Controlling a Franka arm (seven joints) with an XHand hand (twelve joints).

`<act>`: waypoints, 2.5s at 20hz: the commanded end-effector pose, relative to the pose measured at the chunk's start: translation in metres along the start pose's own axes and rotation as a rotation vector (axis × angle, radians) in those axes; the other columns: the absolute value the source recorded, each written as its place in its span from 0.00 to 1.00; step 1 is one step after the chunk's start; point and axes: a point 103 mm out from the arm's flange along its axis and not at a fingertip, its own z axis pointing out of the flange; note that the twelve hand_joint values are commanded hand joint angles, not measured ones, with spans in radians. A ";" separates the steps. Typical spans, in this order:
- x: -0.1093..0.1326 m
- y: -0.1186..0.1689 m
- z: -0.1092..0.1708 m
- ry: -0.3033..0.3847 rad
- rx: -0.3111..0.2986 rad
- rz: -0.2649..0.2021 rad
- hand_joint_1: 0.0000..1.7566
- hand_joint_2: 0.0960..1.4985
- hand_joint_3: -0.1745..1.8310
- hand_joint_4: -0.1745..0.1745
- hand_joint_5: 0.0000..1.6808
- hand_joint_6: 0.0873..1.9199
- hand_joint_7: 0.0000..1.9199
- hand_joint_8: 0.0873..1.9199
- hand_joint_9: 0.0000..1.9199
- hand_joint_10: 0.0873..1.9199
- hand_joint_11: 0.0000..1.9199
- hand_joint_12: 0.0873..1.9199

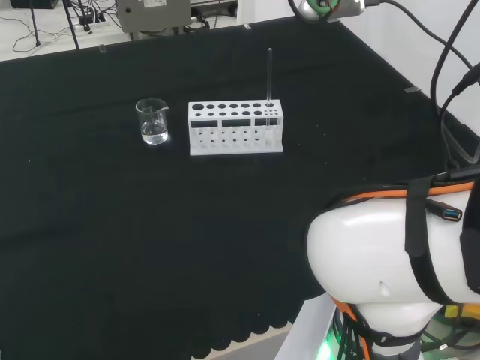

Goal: Take the glass rod from the white test tube rack.

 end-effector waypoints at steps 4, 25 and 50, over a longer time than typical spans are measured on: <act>0.007 0.003 0.002 -0.004 -0.005 -0.003 0.36 0.54 0.37 0.10 0.11 0.00 0.02 0.40 0.13 0.42 0.03 0.75; -0.010 0.053 -0.008 0.033 -0.043 -0.002 0.37 0.56 0.37 0.07 0.18 0.00 0.23 0.41 0.34 0.37 0.18 0.71; -0.067 0.185 0.050 0.028 -0.010 -0.013 0.39 0.55 0.36 0.02 0.24 0.00 0.37 0.39 0.45 0.34 0.26 0.68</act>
